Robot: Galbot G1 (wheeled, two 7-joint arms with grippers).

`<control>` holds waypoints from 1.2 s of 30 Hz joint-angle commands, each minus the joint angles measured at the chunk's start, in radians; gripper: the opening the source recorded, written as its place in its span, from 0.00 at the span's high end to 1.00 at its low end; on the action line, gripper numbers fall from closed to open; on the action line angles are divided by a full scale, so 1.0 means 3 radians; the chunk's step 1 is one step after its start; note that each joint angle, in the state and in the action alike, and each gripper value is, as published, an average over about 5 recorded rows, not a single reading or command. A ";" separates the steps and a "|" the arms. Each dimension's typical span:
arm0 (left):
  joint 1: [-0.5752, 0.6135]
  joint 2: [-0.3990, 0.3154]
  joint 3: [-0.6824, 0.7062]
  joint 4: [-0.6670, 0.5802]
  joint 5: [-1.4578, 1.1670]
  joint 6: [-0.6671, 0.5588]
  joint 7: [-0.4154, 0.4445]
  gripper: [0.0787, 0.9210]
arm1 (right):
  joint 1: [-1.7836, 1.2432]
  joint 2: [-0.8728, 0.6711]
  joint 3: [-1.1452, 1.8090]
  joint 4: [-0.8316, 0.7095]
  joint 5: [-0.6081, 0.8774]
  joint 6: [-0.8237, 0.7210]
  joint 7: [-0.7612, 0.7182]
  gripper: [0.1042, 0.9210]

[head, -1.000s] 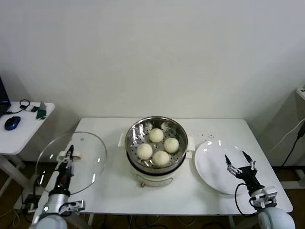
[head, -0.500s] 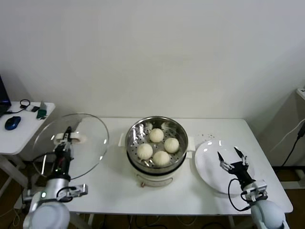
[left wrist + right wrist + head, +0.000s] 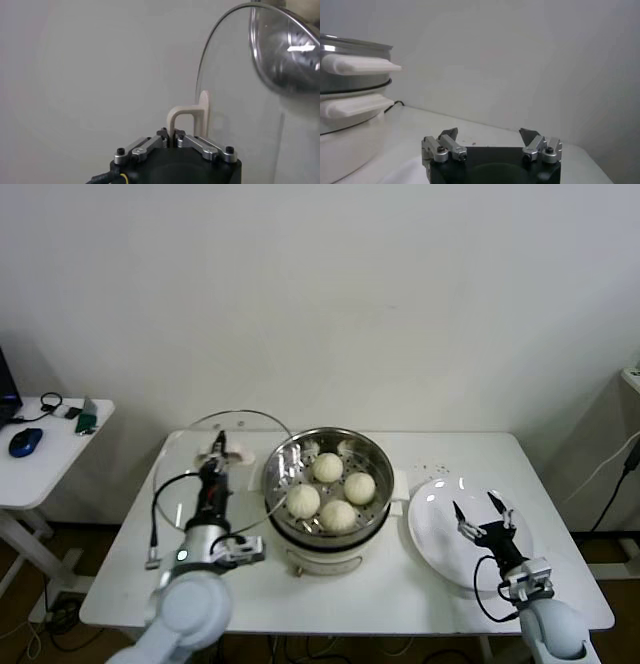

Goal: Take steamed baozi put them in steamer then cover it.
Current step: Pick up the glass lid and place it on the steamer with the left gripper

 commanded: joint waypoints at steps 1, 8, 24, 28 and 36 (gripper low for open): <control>-0.0800 -0.0735 0.1008 0.0466 0.0503 0.0282 0.0529 0.92 | 0.0042 -0.0005 0.0003 -0.0059 -0.0007 0.0026 0.0001 0.12; -0.0930 -0.0990 0.1172 0.0743 0.0573 0.0282 0.0520 0.92 | 0.0030 -0.0002 0.0038 -0.0056 -0.0013 0.0041 0.0001 0.12; -0.0901 -0.1302 0.1183 0.1107 0.0740 0.0282 0.0553 0.92 | -0.0011 0.0065 0.0095 -0.0061 -0.0043 0.0078 -0.0006 0.12; -0.0897 -0.1263 0.1130 0.1144 0.0766 0.0282 0.0568 0.92 | -0.0011 0.0076 0.0102 -0.0060 -0.0051 0.0087 -0.0010 0.12; -0.0911 -0.1213 0.1088 0.1190 0.0768 0.0282 0.0552 0.92 | -0.0005 0.0100 0.0103 -0.0070 -0.0077 0.0097 -0.0016 0.12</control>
